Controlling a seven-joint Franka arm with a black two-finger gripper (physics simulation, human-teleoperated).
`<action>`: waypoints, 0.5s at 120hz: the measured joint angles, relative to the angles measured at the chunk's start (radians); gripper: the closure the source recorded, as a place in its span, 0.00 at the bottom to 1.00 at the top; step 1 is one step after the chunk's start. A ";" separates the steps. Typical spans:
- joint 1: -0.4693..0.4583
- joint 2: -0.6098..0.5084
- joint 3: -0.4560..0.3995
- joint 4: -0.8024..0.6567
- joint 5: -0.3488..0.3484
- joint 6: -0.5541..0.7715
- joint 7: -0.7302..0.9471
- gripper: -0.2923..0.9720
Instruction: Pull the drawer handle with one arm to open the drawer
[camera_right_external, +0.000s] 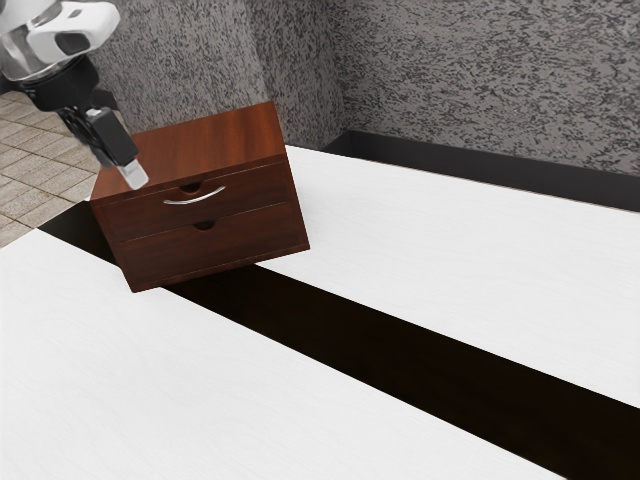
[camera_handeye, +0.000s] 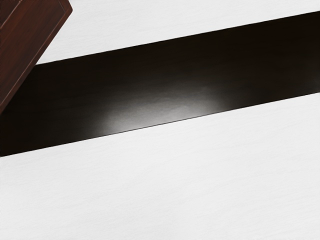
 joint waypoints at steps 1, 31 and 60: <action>0.001 0.000 0.000 0.000 0.000 0.000 0.001 0.23; 0.018 0.026 0.005 -0.021 0.067 -0.023 0.025 0.23; 0.013 -0.138 -0.042 -0.255 0.155 0.037 0.038 0.23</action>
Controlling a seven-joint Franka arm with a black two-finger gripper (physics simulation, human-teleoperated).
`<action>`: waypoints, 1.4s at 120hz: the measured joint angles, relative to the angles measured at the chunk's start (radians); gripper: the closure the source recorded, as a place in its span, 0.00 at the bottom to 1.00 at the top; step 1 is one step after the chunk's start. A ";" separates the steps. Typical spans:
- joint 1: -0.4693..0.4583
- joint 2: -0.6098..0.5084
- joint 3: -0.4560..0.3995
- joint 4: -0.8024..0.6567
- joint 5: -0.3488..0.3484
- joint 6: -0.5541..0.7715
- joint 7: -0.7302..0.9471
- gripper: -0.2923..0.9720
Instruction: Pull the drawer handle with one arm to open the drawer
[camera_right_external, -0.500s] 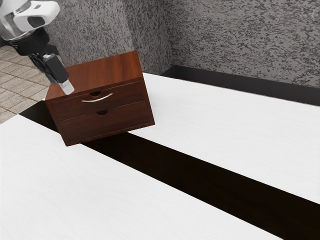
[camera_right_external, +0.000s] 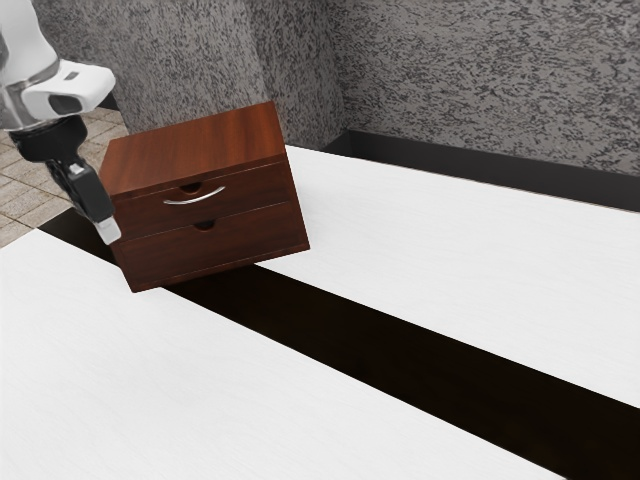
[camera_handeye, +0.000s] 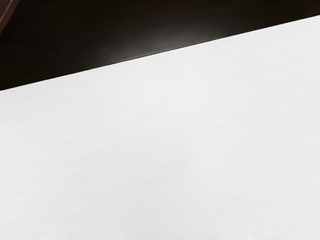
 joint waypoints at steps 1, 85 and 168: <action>0.000 -0.006 -0.002 -0.006 0.003 0.005 0.000 0.23; 0.087 -0.117 -0.065 -0.273 0.278 0.417 0.086 0.23; 0.044 -0.122 0.078 -0.322 0.409 0.627 0.177 0.23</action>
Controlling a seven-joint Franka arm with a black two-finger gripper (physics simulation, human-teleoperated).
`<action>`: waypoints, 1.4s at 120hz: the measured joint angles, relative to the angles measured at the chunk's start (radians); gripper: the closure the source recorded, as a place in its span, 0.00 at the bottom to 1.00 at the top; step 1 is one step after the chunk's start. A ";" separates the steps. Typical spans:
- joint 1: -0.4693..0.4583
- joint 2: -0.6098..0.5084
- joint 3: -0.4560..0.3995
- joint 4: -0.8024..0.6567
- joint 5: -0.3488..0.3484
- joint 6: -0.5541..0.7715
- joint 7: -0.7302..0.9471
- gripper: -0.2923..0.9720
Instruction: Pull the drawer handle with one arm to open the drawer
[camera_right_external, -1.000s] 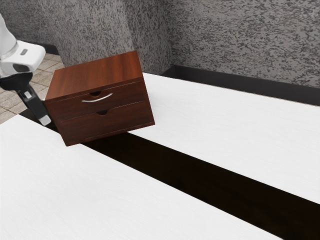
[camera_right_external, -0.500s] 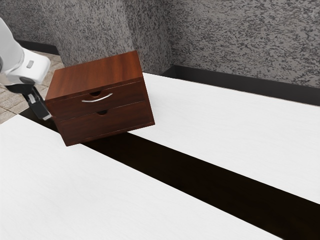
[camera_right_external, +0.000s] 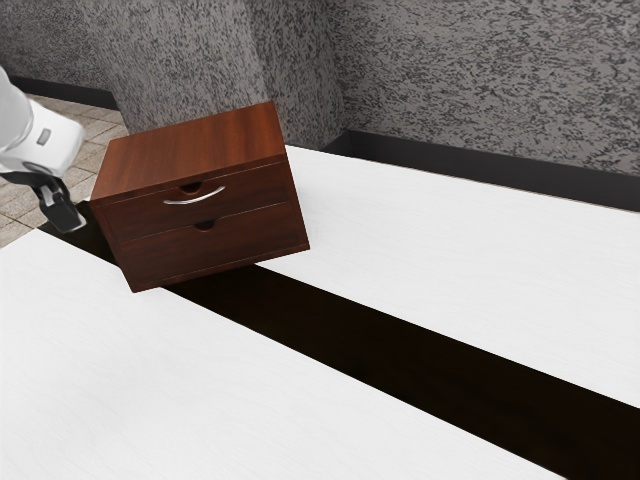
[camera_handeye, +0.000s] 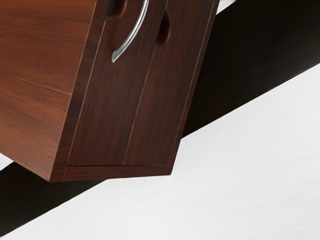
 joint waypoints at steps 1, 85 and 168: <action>-0.001 0.002 0.003 0.000 0.000 0.002 0.001 0.23; -0.042 0.185 0.030 0.066 -0.005 0.065 0.054 0.23; -0.068 0.284 0.079 0.108 -0.042 0.117 0.074 0.23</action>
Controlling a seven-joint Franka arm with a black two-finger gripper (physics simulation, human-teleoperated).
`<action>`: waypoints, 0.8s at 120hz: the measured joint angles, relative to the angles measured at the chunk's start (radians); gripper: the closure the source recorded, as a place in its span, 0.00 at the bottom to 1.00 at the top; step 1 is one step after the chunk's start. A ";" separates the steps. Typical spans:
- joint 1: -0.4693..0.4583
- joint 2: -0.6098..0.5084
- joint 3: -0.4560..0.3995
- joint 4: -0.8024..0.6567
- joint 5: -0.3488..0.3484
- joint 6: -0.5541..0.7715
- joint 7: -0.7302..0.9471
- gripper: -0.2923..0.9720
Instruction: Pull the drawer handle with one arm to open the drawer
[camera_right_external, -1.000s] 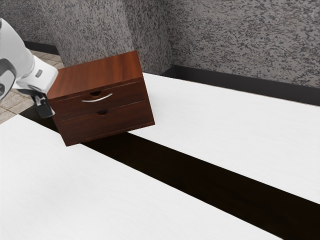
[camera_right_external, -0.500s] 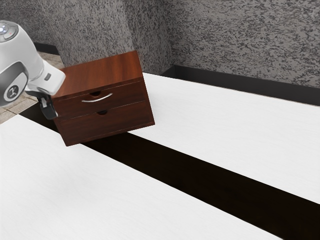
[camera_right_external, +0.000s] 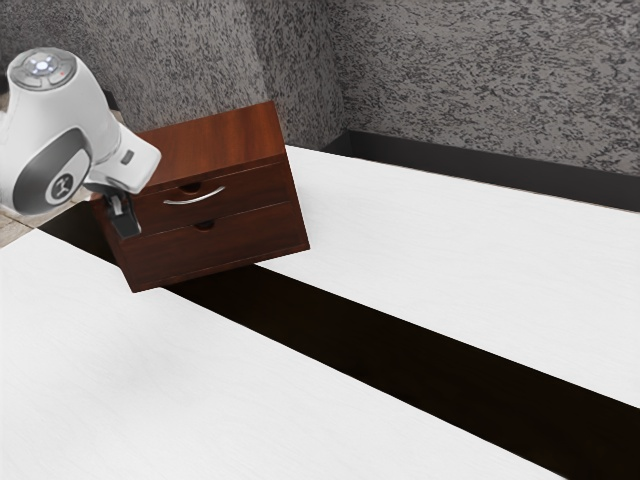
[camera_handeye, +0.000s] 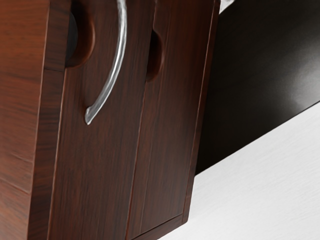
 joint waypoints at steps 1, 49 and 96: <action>-0.002 0.001 0.000 0.001 -0.001 0.001 0.000 0.23; -0.023 0.091 0.004 0.038 -0.057 0.034 0.006 0.23; 0.022 0.181 0.003 0.095 -0.116 0.050 0.019 0.23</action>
